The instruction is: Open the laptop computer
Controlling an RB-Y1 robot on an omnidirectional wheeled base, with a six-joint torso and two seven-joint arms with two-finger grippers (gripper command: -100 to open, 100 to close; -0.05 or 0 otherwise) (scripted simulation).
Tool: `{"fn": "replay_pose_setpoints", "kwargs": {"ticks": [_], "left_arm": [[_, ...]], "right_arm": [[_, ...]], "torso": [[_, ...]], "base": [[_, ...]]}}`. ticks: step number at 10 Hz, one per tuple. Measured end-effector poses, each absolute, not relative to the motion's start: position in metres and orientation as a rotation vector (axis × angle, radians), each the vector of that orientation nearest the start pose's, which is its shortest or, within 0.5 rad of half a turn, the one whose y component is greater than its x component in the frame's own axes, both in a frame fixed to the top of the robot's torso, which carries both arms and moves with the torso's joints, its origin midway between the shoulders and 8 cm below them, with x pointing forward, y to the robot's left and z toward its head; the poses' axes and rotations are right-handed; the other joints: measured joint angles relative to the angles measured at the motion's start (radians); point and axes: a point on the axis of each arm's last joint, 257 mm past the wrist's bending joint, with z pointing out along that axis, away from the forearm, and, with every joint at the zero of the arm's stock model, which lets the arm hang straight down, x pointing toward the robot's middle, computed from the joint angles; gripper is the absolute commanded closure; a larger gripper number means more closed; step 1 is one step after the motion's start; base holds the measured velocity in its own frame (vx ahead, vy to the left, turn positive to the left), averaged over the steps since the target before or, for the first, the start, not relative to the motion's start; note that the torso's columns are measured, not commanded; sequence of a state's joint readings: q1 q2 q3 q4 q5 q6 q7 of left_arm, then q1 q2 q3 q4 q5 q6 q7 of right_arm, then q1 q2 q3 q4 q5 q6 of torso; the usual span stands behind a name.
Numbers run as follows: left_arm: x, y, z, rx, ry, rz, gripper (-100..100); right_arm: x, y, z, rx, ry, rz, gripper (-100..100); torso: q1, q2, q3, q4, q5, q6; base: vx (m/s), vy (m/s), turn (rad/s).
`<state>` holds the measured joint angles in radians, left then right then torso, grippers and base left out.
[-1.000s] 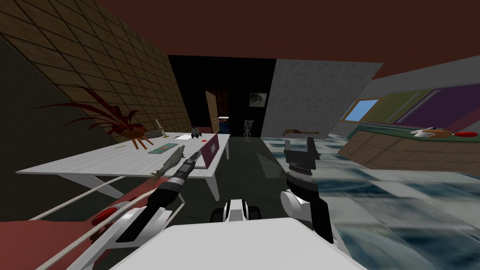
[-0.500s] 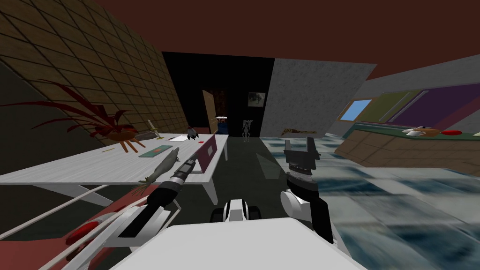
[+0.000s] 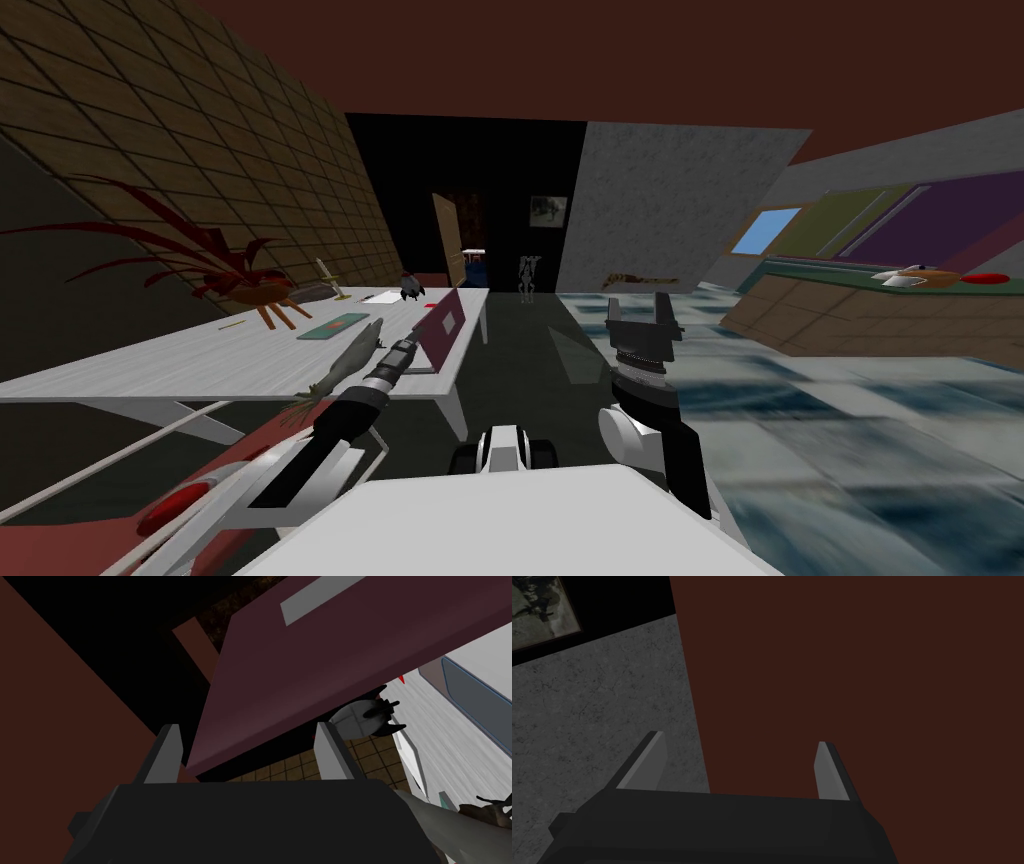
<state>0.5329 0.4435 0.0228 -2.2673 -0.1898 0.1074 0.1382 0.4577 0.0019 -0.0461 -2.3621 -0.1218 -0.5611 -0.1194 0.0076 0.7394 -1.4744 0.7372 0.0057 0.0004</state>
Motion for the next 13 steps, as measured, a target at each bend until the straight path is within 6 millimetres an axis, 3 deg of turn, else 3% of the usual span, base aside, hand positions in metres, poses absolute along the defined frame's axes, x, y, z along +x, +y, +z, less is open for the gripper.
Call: {"fn": "replay_pose_setpoints", "kwargs": {"ticks": [7, 13], "left_arm": [[0.403, 0.298, -0.131, -1.010, 1.275, -1.103, 100], [0.415, 0.283, -0.169, -1.268, 1.130, -1.333, 100]], "right_arm": [[0.310, -0.298, 0.084, 0.608, 0.378, 1.501, 0], [0.310, -0.298, 0.084, 0.608, 0.378, 1.501, 0]], "torso": [[-0.010, -0.001, -0.001, 0.001, -0.006, 0.000], [-0.008, 0.000, -0.001, 0.002, -0.006, 0.000]], "base": [[-0.005, 0.103, 0.012], [-0.013, 0.127, -0.002]]}}
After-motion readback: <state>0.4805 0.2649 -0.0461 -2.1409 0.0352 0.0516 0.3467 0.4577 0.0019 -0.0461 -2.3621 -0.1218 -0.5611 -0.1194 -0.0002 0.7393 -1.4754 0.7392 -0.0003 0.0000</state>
